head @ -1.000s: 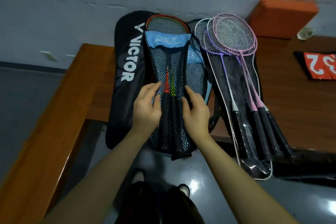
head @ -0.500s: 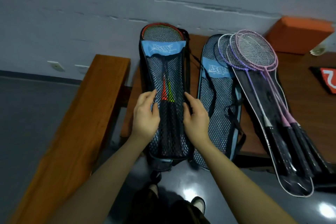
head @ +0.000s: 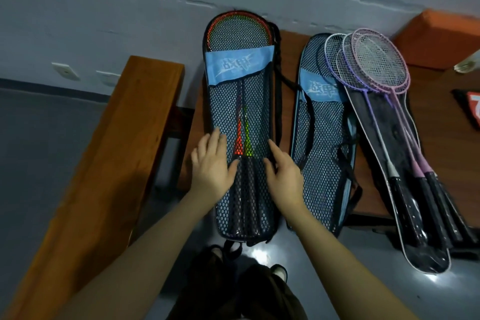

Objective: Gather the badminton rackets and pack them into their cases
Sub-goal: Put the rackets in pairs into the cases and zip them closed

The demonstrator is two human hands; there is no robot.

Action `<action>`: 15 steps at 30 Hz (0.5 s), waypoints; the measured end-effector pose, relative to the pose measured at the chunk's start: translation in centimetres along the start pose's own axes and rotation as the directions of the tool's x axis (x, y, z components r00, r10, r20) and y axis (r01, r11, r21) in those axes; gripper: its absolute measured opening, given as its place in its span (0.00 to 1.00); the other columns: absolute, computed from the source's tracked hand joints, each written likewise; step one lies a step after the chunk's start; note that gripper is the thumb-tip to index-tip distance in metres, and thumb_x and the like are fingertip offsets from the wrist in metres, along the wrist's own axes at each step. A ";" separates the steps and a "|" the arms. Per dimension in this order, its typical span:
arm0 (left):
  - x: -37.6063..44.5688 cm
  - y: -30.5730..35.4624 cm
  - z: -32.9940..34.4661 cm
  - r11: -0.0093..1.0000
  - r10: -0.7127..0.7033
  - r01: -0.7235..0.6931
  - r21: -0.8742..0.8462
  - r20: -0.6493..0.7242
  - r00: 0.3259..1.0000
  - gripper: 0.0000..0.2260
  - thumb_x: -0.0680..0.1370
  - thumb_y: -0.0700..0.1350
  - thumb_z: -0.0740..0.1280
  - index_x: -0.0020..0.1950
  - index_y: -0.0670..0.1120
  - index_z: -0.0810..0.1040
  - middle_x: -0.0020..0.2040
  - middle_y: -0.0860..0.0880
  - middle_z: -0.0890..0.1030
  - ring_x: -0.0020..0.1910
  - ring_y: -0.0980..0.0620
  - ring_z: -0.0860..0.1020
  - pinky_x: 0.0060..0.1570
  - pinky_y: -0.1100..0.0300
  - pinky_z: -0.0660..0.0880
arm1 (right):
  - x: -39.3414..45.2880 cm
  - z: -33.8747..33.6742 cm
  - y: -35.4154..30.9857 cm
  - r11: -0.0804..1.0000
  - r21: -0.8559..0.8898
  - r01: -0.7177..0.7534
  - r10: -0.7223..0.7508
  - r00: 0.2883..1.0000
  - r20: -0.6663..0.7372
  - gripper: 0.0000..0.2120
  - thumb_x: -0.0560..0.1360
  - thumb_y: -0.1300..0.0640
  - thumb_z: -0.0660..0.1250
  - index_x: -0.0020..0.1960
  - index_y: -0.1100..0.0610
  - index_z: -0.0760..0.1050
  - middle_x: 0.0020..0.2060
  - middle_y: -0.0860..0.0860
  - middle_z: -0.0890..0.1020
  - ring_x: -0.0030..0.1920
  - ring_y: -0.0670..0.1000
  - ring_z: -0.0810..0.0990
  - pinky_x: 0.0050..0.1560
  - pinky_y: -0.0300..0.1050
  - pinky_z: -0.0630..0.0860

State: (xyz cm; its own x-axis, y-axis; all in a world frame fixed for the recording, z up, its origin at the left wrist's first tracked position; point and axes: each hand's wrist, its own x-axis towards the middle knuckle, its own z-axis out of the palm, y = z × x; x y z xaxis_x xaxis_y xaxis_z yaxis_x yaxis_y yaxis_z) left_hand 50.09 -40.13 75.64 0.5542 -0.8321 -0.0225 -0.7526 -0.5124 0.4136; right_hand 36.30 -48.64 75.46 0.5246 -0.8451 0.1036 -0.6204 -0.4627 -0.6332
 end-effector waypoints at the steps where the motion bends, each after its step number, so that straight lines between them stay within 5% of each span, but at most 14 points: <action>1: 0.1 -0.2 0.2 0.996 0.052 -0.056 0.063 0.054 0.997 0.26 0.79 0.55 0.55 0.74 0.45 0.58 0.76 0.47 0.54 0.75 0.47 0.50 0.70 0.49 0.50 | -0.2 0.1 0.1 1.000 -0.030 -0.001 0.001 1.000 0.005 0.22 0.78 0.57 0.61 0.71 0.51 0.64 0.51 0.54 0.79 0.45 0.55 0.79 0.38 0.50 0.76; 4: 0.2 -1.0 0.9 0.993 0.055 -0.074 0.092 0.196 0.979 0.25 0.80 0.58 0.47 0.75 0.49 0.55 0.77 0.49 0.53 0.75 0.51 0.48 0.72 0.50 0.46 | -0.2 0.1 1.2 0.983 -0.179 -0.045 0.060 0.995 0.077 0.22 0.79 0.56 0.60 0.72 0.50 0.63 0.53 0.56 0.78 0.48 0.59 0.79 0.39 0.51 0.76; 8: 0.1 -1.0 0.9 0.996 -0.011 -0.011 0.084 0.252 0.968 0.25 0.80 0.58 0.47 0.75 0.51 0.53 0.77 0.50 0.52 0.75 0.52 0.48 0.72 0.48 0.45 | 0.2 0.1 2.3 0.971 -0.191 -0.145 0.178 0.969 0.169 0.22 0.77 0.50 0.62 0.70 0.49 0.66 0.58 0.55 0.76 0.57 0.58 0.76 0.54 0.54 0.74; 15: 1.0 1.8 -0.4 0.993 0.100 -0.106 0.053 0.111 0.989 0.24 0.80 0.54 0.53 0.74 0.46 0.58 0.76 0.45 0.53 0.75 0.48 0.52 0.71 0.51 0.47 | 1.4 -1.8 3.9 0.990 -0.117 -0.079 0.096 0.985 0.141 0.18 0.77 0.53 0.62 0.65 0.56 0.72 0.52 0.54 0.75 0.50 0.57 0.76 0.50 0.49 0.74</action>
State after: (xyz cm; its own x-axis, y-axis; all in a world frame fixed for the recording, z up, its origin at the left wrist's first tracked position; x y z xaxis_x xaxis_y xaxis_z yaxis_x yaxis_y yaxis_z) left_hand 49.42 -41.79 76.69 0.4337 -0.8973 -0.0818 -0.8247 -0.4319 0.3651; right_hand 33.58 -52.12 74.51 0.5396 -0.8392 -0.0668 -0.7241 -0.4222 -0.5454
